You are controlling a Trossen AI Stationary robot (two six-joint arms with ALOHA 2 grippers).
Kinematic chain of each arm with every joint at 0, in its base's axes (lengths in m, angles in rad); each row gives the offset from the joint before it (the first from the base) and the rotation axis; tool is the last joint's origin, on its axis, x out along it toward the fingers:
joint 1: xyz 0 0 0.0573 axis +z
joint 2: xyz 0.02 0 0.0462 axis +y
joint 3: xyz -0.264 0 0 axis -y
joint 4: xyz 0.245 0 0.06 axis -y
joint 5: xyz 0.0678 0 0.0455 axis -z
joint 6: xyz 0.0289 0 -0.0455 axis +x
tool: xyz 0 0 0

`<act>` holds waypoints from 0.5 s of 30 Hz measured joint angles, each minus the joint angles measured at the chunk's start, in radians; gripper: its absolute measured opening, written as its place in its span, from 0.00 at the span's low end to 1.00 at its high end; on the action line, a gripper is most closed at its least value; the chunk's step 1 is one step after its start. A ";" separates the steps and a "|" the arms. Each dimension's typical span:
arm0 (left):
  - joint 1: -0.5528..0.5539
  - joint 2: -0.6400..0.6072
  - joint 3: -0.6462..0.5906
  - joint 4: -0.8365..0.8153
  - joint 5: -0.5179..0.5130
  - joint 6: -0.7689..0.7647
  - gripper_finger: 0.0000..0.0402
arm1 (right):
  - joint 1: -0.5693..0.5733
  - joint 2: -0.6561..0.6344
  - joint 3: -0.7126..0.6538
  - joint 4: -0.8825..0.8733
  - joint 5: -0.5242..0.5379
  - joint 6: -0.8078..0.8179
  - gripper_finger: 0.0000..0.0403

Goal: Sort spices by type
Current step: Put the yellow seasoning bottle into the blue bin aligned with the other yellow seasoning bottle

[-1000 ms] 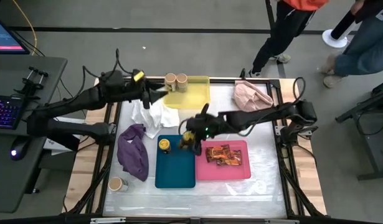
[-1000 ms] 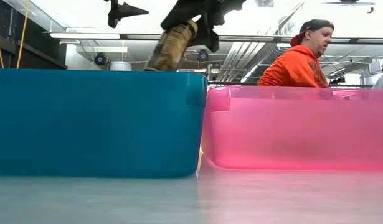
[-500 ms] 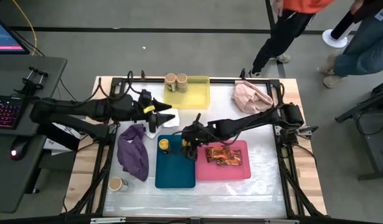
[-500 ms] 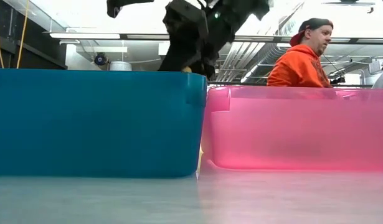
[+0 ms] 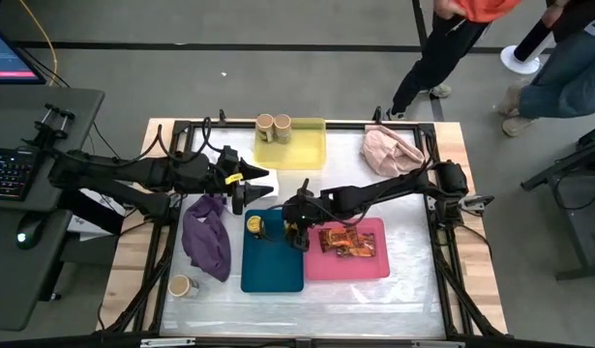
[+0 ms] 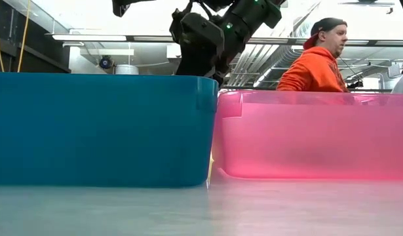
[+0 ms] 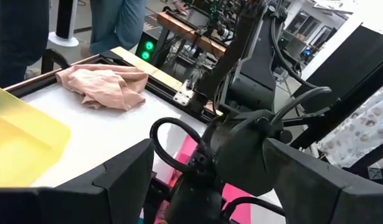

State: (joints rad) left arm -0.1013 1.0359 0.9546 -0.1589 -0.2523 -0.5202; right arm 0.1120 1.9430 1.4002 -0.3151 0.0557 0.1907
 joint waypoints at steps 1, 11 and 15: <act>0.000 0.000 0.000 0.000 0.000 0.001 0.72 | 0.000 0.000 0.000 -0.002 0.011 0.000 0.57; 0.000 0.000 0.000 -0.002 0.003 0.026 0.72 | 0.000 0.000 0.000 -0.001 0.017 0.018 0.58; 0.000 0.000 0.000 -0.002 0.003 0.027 0.72 | -0.002 0.000 0.000 -0.001 0.017 0.021 0.58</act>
State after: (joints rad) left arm -0.1009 1.0359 0.9546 -0.1608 -0.2497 -0.4934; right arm 0.1100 1.9430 1.4002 -0.3160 0.0723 0.2113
